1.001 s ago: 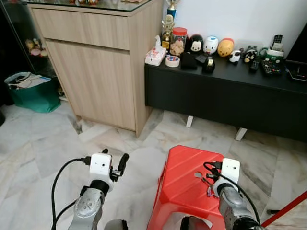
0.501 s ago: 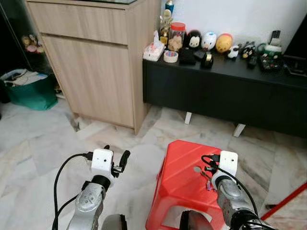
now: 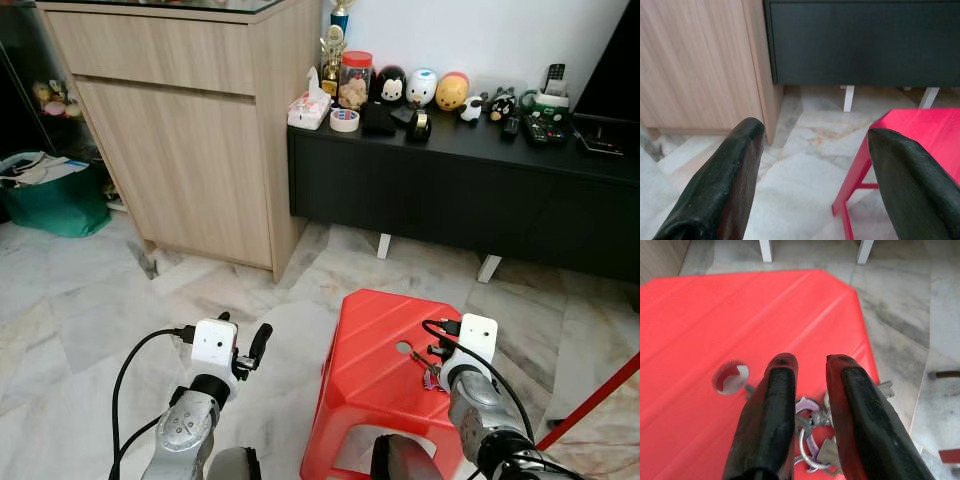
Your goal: Hang keys on a hook
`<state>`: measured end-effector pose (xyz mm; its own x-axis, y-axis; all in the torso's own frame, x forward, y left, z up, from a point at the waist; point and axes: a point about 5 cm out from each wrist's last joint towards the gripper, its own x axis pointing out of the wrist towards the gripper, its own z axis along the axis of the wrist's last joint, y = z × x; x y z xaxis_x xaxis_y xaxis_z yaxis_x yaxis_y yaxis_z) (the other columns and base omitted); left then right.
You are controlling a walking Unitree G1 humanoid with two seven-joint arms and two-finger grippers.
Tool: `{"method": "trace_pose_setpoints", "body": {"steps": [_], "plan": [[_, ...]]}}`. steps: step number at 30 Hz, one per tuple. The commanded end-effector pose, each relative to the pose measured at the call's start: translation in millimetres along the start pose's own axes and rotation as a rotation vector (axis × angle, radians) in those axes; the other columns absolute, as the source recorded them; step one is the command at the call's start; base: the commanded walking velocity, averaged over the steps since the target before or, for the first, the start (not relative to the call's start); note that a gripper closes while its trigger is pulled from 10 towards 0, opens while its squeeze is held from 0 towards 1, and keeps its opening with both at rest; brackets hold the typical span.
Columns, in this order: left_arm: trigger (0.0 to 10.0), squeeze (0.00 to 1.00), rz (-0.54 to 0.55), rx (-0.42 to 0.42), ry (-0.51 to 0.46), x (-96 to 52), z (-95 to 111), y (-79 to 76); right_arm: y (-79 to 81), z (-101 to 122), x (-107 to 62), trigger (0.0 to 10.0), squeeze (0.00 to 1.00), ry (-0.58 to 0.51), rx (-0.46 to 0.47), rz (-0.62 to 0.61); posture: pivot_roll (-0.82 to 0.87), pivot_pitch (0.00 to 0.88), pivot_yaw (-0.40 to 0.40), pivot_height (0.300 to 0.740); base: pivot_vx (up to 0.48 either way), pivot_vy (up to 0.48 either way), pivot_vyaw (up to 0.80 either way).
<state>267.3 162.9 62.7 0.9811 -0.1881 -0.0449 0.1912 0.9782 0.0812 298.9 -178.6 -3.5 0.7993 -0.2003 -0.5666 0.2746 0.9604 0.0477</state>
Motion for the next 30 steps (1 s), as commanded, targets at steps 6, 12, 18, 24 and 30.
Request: {"method": "trace_pose_setpoints", "body": {"steps": [6,12,18,24,30], "plan": [[10.0,0.0,-0.024,0.006,-0.034,5.2,11,-4.8,-5.6,-3,0.7,10.0,0.0,0.051,0.01,-0.028,0.08,0.0,-0.061,0.587,0.0,0.0,0.0],[10.0,0.0,-0.028,0.0,-0.028,-2.9,10,-8.2,-11.5,0,1.1,10.0,0.0,0.018,0.018,-0.029,0.08,0.036,-0.062,0.587,0.0,0.0,0.0],[10.0,0.0,-0.023,-0.008,-0.029,-8.4,13,-10.5,-9.9,2,0.7,10.0,0.0,-0.016,0.04,-0.005,0.08,0.086,-0.068,0.587,0.0,0.0,0.0],[10.0,0.0,-0.015,-0.011,-0.029,-9.3,16,-11.5,-8.7,3,0.8,10.0,0.0,-0.018,0.032,-0.002,0.08,0.129,-0.075,0.587,0.0,0.0,0.0],[10.0,0.0,-0.008,-0.014,-0.029,-11.0,19,-11.6,-10.2,6,1.7,10.0,1.0,-0.022,0.027,-0.016,0.08,0.157,-0.083,0.587,0.0,0.0,0.0]]}}
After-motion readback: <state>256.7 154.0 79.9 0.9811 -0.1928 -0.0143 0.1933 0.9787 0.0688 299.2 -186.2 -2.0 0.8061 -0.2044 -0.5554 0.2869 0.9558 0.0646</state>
